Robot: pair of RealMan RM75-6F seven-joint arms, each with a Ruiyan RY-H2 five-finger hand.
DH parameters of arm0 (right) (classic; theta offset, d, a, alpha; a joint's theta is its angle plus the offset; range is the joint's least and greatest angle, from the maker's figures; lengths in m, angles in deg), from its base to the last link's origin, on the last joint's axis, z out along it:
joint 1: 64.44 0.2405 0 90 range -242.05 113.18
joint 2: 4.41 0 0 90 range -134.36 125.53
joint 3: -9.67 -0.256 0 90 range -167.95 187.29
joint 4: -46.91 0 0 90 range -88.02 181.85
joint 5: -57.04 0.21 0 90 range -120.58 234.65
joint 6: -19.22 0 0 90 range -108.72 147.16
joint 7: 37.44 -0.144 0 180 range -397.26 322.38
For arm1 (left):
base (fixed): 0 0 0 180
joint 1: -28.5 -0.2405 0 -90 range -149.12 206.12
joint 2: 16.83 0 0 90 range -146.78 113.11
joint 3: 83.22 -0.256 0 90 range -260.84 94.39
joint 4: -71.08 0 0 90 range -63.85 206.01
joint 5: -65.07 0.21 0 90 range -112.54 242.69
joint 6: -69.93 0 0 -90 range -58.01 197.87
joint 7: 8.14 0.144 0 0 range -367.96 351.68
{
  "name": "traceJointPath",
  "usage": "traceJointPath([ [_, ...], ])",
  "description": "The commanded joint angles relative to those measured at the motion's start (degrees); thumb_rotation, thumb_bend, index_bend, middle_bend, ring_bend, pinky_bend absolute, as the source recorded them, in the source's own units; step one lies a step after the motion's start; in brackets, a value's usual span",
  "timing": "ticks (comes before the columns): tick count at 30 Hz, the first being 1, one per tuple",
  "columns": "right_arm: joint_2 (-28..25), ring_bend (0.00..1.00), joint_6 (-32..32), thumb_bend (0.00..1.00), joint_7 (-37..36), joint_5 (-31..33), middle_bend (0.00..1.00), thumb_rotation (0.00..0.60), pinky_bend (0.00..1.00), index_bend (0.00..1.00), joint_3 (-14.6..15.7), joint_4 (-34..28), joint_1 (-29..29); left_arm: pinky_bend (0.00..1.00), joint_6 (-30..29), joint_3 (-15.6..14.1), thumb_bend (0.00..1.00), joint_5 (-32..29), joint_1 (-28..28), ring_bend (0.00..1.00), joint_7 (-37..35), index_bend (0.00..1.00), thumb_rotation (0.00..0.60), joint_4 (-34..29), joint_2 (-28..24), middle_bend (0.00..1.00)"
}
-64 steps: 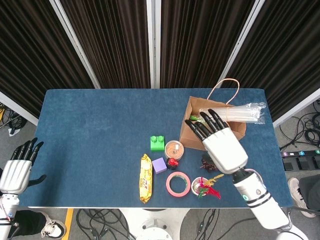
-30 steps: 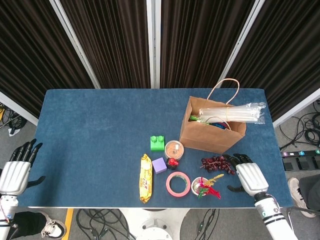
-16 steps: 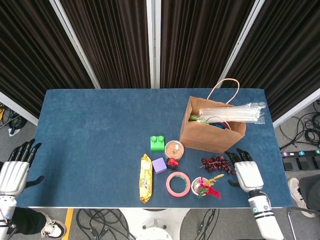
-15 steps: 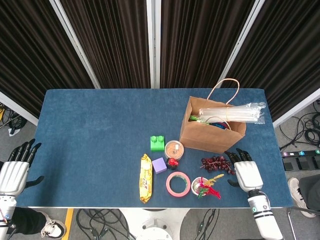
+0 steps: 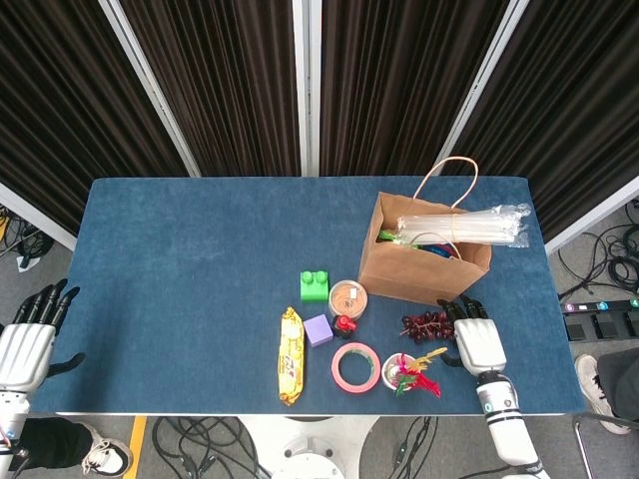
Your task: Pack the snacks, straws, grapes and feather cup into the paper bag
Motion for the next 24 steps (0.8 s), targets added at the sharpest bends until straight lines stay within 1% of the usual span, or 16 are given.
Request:
traceJointPath([
  [1, 0.60, 0.06, 0.49, 0.00, 0.49, 0.57, 0.21, 0.600, 0.12, 0.16, -0.41, 0.44, 0.28, 0.14, 0.01, 0.01, 0.07, 0.02, 0.01, 0.00, -0.09, 0.10, 0.600, 0.10, 0.02, 0.09],
  [6, 2.00, 0.06, 1.62, 0.00, 0.95, 2.18, 0.21, 0.600, 0.12, 0.16, -1.33, 1.18, 0.81, 0.14, 0.13, 0.08, 0.07, -0.05, 0.07, 0.00, -0.32, 0.10, 0.600, 0.14, -0.07, 0.09],
  [14, 3.67, 0.07, 4.39, 0.00, 2.22, 5.82, 0.22, 0.600, 0.12, 0.15, -1.90, 3.08, 1.50, 0.14, 0.22, 0.23, 0.07, -0.25, 0.10, 0.00, -0.66, 0.10, 0.600, 0.31, -0.10, 0.09],
  [19, 3.72, 0.09, 5.59, 0.00, 2.99, 7.80, 0.24, 0.600, 0.15, 0.16, -2.25, 3.26, 1.85, 0.14, 0.19, 0.22, 0.07, -0.31, 0.03, 0.00, -0.79, 0.10, 0.600, 0.41, -0.06, 0.09],
  [22, 3.82, 0.12, 5.52, 0.00, 3.35, 8.08, 0.25, 0.600, 0.18, 0.19, -2.39, 3.22, 2.01, 0.14, 0.14, 0.22, 0.07, -0.23, 0.04, 0.00, -0.78, 0.10, 0.600, 0.40, -0.02, 0.09],
  [24, 4.03, 0.15, 5.35, 0.01, 3.05, 7.98, 0.26, 0.600, 0.22, 0.23, -2.54, 3.37, 2.07, 0.14, 0.11, 0.17, 0.07, -0.16, 0.01, 0.00, -0.82, 0.10, 0.600, 0.42, -0.05, 0.09],
])
